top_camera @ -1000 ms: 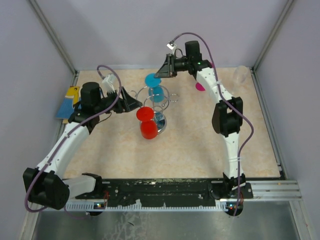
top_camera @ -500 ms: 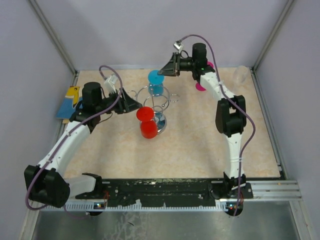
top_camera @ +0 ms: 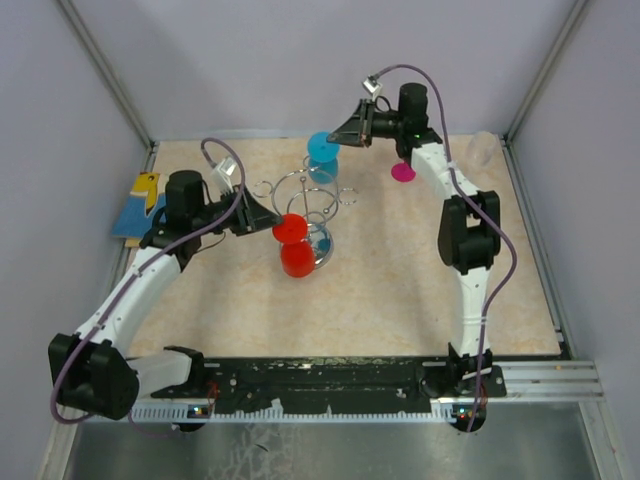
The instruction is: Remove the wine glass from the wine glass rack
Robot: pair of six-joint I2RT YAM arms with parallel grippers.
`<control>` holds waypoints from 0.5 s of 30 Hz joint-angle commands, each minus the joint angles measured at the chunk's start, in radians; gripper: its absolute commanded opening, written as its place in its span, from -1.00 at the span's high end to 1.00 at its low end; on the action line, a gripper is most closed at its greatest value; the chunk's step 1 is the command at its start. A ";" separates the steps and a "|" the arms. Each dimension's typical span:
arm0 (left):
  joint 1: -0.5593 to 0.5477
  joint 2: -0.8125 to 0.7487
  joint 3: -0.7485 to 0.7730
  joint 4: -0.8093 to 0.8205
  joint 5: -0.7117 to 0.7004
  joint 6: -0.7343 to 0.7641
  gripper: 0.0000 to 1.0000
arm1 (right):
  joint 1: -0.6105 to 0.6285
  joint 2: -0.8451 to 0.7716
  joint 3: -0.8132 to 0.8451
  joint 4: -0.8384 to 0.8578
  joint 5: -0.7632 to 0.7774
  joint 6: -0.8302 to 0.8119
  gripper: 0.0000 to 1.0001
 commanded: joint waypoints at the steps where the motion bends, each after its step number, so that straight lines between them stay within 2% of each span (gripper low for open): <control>1: -0.003 -0.046 -0.007 0.029 0.041 -0.023 0.35 | -0.008 -0.092 0.003 0.049 -0.001 0.013 1.00; 15: -0.007 -0.039 -0.008 0.038 0.101 -0.049 0.36 | -0.026 -0.123 -0.030 0.052 0.003 0.005 1.00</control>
